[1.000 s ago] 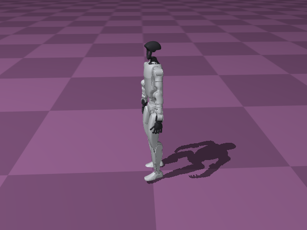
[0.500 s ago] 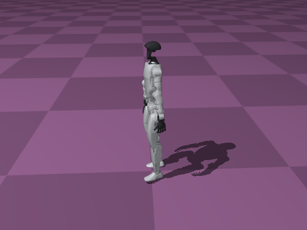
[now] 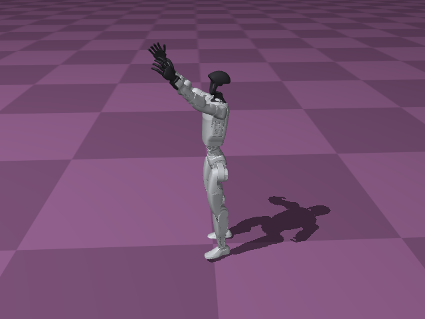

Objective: Upper body actions

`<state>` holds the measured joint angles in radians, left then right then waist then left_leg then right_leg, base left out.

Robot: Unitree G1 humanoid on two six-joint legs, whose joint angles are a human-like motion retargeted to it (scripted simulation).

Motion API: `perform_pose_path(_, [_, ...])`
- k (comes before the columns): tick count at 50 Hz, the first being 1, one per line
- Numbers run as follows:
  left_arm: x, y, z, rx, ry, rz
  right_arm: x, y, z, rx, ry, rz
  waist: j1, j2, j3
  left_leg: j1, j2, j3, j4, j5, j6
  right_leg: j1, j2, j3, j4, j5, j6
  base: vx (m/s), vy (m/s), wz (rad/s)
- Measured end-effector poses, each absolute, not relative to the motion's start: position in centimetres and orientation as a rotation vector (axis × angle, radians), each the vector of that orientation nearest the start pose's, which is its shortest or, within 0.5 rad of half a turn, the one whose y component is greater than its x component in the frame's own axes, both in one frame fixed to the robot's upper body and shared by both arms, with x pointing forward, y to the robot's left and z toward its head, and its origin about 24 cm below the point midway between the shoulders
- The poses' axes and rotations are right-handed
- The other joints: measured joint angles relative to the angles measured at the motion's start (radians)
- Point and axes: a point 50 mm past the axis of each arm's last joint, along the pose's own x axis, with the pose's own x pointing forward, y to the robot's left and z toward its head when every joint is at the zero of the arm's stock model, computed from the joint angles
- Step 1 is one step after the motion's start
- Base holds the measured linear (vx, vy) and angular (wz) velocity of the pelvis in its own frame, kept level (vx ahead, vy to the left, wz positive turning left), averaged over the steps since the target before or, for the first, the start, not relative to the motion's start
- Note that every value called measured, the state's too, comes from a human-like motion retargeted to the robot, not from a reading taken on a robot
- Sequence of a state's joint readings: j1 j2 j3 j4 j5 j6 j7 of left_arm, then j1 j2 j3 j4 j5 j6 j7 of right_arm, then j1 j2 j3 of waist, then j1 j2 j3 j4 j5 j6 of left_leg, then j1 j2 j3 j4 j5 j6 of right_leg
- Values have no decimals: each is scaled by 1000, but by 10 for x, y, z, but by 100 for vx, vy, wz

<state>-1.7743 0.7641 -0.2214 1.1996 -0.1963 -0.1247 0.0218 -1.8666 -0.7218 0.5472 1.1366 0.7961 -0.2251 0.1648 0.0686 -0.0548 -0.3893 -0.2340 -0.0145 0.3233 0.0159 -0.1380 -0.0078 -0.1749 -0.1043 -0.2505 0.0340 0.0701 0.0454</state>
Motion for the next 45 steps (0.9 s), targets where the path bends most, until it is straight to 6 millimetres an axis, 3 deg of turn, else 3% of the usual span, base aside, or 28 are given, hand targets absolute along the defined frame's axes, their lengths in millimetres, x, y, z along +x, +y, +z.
perform_pose_path(3, [279, 259, 541, 289, -1076, 463, 260, -196, 572, -188, -1226, -23, 35, 11, 63, -21, 8, 10, 0, -2, -4, -27, 1, 14, 3, 0, 4, -40, 2, -18])
perform_pose_path(5, [234, 257, 573, 187, -1297, 499, 204, -194, 604, -138, -1442, -75, 56, 17, 96, -37, 10, 10, 1, -2, -5, -42, -2, 15, 3, -1, 7, -39, 8, 1])
perform_pose_path(8, [177, 262, 594, 14, -1582, 528, 131, -193, 627, -27, -1745, -128, 92, 34, 130, -59, 10, 6, 1, -2, -6, -60, -4, 12, 0, -2, 10, -30, 13, 13])
perform_pose_path(10, [156, 270, 596, -38, -1687, 576, 102, -198, 632, 49, -1860, -199, 114, 42, 131, -72, 10, 0, 1, -2, -7, -68, -7, 7, -2, -3, 13, -10, 13, 21])
perform_pose_path(12, [157, 280, 592, -7, -1664, 663, 94, -203, 633, 46, -1877, -268, 132, 51, 128, -73, 8, -5, 0, -3, -6, -65, -8, 1, -4, -6, 15, 2, 13, 19])
perform_pose_path(15, [178, 284, 583, 55, -1572, 719, 106, -208, 633, -34, -1815, -315, 149, 57, 129, -53, 3, -11, -1, -5, -3, -42, -3, -5, -5, -9, 12, 15, 7, 8])
perform_pose_path(18, [219, 280, 564, 154, -1433, 706, 146, -224, 620, -91, -1676, -348, 154, 55, 138, -14, -6, -15, -2, -8, 3, -2, 6, -14, -6, -13, 6, 20, 2, 3])
perform_pose_path(22, [283, 273, 517, 310, -1203, 679, 220, -240, 580, -210, -1436, -355, 147, 53, 120, 27, -12, -18, -4, -9, 6, 38, 9, -19, -6, -14, 2, 19, 7, -1])
perform_pose_path(24, [319, 274, 474, 440, -1053, 675, 272, -242, 538, -289, -1276, -318, 130, 52, 97, 44, -14, -16, -4, -10, 8, 52, 9, -19, -4, -13, 0, 21, 7, -8])
perform_pose_path(26, [348, 284, 422, 658, -866, 696, 321, -239, 481, -395, -1115, -260, 94, 50, 82, 65, -18, -14, -5, -9, 9, 71, 8, -20, -4, -11, -3, 22, -1, -7])
perform_pose_path(28, [365, 301, 369, 902, -665, 718, 358, -229, 420, -526, -964, -200, 48, 49, 81, 88, -22, -13, -5, -7, 10, 92, 6, -25, -4, -9, -6, 15, -6, -2])
perform_pose_path(30, [374, 311, 325, 1080, -500, 697, 381, -224, 365, -648, -833, -167, 23, 48, 88, 105, -25, -14, -5, -5, 11, 110, 4, -30, -3, -7, -8, 0, 0, 0])
perform_pose_path(32, [380, 323, 253, 1275, -246, 610, 402, -214, 277, -806, -615, -105, -9, 44, 104, 127, -27, -17, -4, -1, 14, 134, 3, -37, -2, -5, -10, 1, -7, 10])
perform_pose_path(34, [374, 329, 183, 1349, -22, 511, 405, -206, 193, -932, -390, -12, -29, 41, 123, 139, -27, -19, -2, 2, 15, 149, 2, -43, -1, -3, -12, -3, -7, 9])
perform_pose_path(36, [357, 331, 113, 1306, 186, 450, 393, -200, 114, -989, -152, 118, -38, 34, 145, 149, -27, -20, -2, 5, 17, 160, 0, -49, -2, 0, -13, -5, -7, 9])
perform_pose_path(39, [305, 328, 13, 1150, 507, 428, 347, -194, 7, -923, 240, 282, -46, 18, 176, 157, -31, -20, -6, 11, 18, 169, -4, -56, -6, 5, -14, -6, -11, 8])
perform_pose_path(42, [239, 321, -59, 1039, 781, 352, 278, -191, -74, -739, 589, 380, -57, 0, 211, 160, -36, -22, -10, 16, 18, 174, -12, -62, -10, 7, -14, -5, -15, 11])
perform_pose_path(45, [176, 317, -100, 1122, 956, 206, 206, -189, -125, -630, 824, 415, -68, -15, 252, 165, -42, -27, -11, 19, 17, 182, -20, -67, -10, 6, -13, -5, -16, 13])
